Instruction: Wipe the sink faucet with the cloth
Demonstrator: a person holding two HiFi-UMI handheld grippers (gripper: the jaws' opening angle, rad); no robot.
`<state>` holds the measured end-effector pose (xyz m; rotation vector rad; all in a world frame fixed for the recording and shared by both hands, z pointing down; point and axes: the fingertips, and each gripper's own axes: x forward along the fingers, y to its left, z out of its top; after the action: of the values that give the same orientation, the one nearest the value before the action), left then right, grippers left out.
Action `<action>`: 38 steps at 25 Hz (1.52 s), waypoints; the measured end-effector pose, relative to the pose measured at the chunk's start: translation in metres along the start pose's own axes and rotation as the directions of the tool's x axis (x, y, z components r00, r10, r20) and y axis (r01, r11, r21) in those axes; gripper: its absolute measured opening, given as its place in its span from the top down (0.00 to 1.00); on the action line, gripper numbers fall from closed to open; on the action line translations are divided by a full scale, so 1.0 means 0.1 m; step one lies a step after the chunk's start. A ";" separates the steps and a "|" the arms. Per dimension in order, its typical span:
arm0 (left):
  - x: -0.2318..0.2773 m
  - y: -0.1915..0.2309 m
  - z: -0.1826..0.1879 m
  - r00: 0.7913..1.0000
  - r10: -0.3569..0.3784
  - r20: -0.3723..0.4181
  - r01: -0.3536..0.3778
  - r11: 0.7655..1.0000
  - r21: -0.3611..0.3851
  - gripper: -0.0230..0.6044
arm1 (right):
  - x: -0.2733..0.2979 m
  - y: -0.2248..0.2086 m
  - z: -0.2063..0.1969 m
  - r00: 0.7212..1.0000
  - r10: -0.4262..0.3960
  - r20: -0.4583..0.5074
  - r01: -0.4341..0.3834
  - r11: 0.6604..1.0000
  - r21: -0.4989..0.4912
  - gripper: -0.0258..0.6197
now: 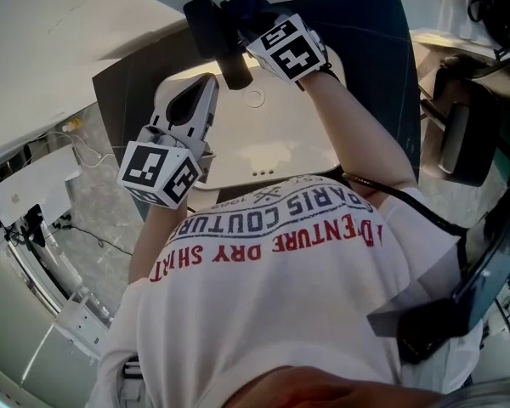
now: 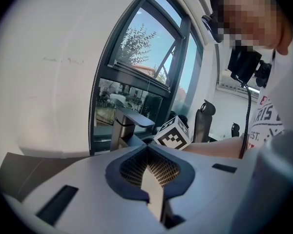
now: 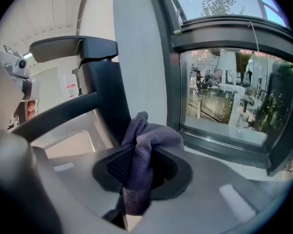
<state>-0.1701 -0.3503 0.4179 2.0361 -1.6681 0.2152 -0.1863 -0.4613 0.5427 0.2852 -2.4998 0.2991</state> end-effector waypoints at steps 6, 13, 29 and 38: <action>-0.09 -0.10 0.00 0.999 0.022 0.024 -0.022 1.000 0.001 0.96 | -0.25 -0.04 0.06 0.995 0.000 0.100 -0.005 0.998 0.059 0.85; -0.15 -0.30 -0.10 0.999 0.030 0.037 -0.030 0.999 -0.012 0.96 | -0.76 0.14 0.01 0.981 -0.004 0.193 0.011 0.999 -0.033 0.85; -0.23 -0.32 -0.15 0.998 0.050 0.042 -0.049 0.998 -0.028 0.96 | -0.77 0.64 0.06 0.950 0.136 0.282 -0.071 0.971 -0.228 0.85; -0.17 -0.19 -0.17 0.998 0.047 0.037 -0.046 0.998 -0.034 0.96 | -0.50 0.57 0.17 0.951 0.134 0.279 -0.063 0.967 -0.249 0.85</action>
<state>-0.1526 -0.3252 0.4203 1.9898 -1.7323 0.1640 -0.1708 -0.4050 0.4912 0.1114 -2.8161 -0.0079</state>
